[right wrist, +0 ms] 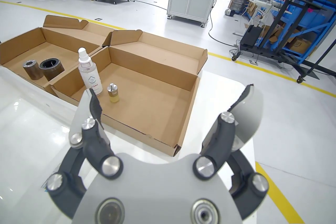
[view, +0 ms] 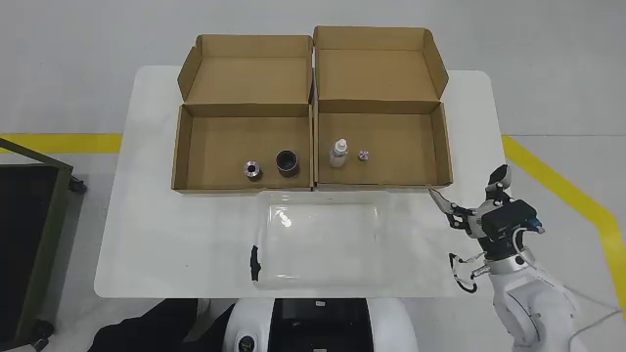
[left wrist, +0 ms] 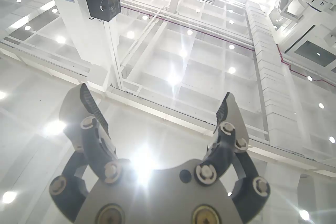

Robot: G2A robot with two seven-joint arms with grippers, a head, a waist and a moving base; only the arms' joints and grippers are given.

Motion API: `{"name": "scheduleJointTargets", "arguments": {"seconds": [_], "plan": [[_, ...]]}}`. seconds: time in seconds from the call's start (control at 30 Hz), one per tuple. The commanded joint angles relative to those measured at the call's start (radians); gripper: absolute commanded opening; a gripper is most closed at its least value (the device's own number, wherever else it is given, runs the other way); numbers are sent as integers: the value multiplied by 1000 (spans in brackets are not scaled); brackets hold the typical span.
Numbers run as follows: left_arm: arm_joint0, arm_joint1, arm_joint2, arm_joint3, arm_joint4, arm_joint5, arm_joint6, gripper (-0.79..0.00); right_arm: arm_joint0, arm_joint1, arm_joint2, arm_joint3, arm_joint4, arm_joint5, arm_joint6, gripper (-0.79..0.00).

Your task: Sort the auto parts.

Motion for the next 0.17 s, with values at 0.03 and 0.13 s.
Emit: {"name": "scheduleJointTargets", "arguments": {"seconds": [0.03, 0.13], "plan": [[0, 0, 0, 0, 0, 0, 0, 0, 0, 0, 0, 0, 0, 0, 0, 0], [0, 0, 0, 0, 0, 0, 0, -1, 0, 0, 0, 0, 0, 0, 0, 0]]}}
